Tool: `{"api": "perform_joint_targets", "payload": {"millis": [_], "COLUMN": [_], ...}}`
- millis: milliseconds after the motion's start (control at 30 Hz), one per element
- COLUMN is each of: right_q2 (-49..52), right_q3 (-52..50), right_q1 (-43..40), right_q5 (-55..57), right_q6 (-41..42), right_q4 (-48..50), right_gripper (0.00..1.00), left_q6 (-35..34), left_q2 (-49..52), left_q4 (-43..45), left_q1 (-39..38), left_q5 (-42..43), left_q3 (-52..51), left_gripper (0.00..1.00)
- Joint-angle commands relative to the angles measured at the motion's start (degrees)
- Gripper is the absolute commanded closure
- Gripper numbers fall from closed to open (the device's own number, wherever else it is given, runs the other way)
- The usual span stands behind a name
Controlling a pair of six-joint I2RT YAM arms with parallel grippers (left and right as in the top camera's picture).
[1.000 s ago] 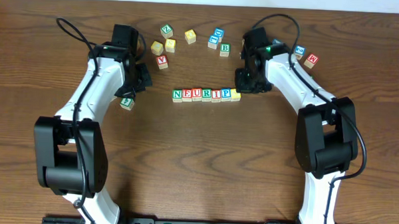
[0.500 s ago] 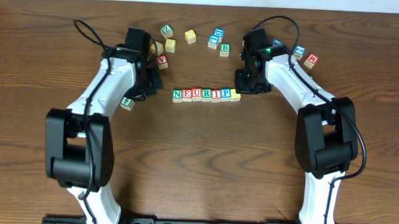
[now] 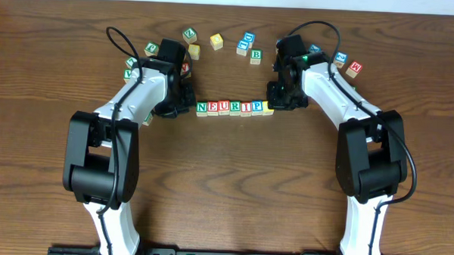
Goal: Spell out NEURIPS
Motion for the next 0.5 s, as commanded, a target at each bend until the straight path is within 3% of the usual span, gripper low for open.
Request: {"api": "perform_joint_targets", "payload": {"millis": [0, 467], "right_q2": [0.55, 0.55], "right_q3": [-0.50, -0.50], "right_q1": [-0.28, -0.28], "right_q5": [-0.85, -1.95], "right_q6": [0.74, 1.22], "right_q4": [-0.46, -2.14], "right_gripper": [0.99, 0.99], "left_q6": [-0.31, -0.31], "left_q2": [0.74, 0.74], "left_q4": [1.27, 3.74], "left_q1": [-0.39, -4.20], "left_q5": [1.51, 1.42], "left_q3": [-0.33, -0.33], "left_gripper": [0.92, 0.92]}}
